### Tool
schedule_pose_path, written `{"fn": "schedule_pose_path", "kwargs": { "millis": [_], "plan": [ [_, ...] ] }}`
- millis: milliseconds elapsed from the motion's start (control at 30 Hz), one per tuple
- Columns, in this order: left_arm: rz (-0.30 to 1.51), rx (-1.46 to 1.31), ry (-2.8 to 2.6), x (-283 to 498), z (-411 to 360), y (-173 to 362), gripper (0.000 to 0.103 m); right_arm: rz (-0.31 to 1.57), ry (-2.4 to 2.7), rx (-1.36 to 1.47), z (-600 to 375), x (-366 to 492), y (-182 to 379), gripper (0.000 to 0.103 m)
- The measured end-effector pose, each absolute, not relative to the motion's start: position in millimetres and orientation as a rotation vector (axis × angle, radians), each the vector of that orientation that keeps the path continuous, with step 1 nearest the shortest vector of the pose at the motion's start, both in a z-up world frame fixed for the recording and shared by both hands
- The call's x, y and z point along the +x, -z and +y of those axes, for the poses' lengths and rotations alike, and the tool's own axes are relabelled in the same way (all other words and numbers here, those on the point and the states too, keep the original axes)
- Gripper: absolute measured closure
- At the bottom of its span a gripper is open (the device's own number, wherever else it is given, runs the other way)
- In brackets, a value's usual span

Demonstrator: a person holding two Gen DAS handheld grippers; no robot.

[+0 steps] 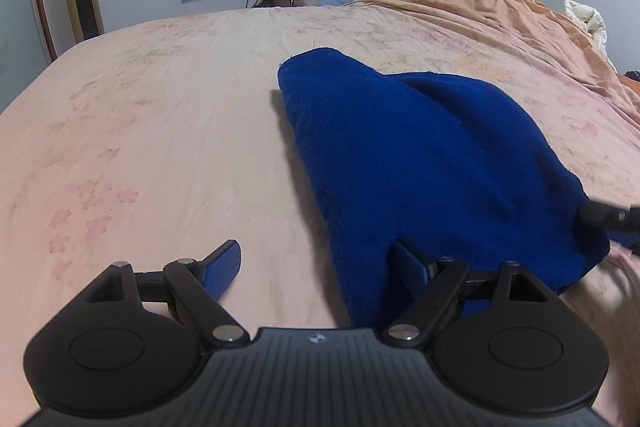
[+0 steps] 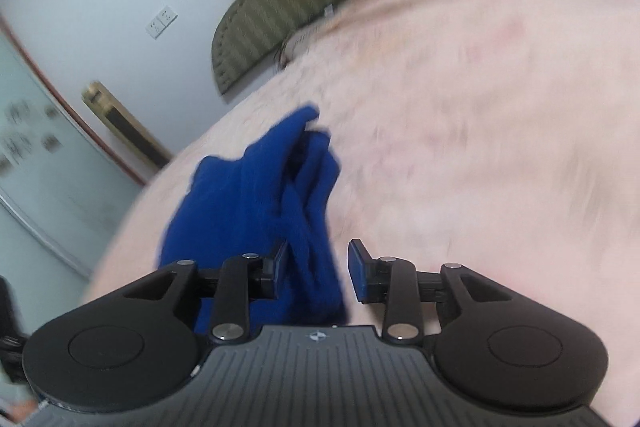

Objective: Fold small clothes

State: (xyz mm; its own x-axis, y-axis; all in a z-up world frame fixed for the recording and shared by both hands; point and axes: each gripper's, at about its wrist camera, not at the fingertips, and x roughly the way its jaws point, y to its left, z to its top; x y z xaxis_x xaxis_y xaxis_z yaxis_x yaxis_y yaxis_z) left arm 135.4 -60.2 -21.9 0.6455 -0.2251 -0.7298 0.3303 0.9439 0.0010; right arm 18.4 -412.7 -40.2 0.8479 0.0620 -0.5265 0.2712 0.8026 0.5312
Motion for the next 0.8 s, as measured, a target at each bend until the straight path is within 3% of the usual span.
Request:
{"fn": "schedule_pose_path", "kwargs": {
  "millis": [200, 367, 400, 467, 500, 800],
  "plan": [
    [0.822, 0.134, 0.316, 136, -60, 24, 0.02, 0.625, 0.113, 0.53, -400, 44, 42, 0.068],
    [0.817, 0.127, 0.357, 139, -56, 18, 0.02, 0.624, 0.13, 0.571, -412, 47, 47, 0.062],
    [0.807, 0.107, 0.376, 141, -53, 15, 0.02, 0.613, 0.128, 0.555, -412, 47, 45, 0.058],
    [0.804, 0.052, 0.414, 152, -46, 9, 0.019, 0.59, 0.121, 0.524, -414, 52, 41, 0.03],
    [0.814, 0.027, 0.438, 159, -44, 8, 0.019, 0.577, 0.096, 0.524, -417, 56, 39, 0.026],
    [0.964, -0.198, 0.554, 218, -41, 32, 0.016, 0.691, -0.1, 0.605, -442, 115, 52, 0.026]
  ]
}}
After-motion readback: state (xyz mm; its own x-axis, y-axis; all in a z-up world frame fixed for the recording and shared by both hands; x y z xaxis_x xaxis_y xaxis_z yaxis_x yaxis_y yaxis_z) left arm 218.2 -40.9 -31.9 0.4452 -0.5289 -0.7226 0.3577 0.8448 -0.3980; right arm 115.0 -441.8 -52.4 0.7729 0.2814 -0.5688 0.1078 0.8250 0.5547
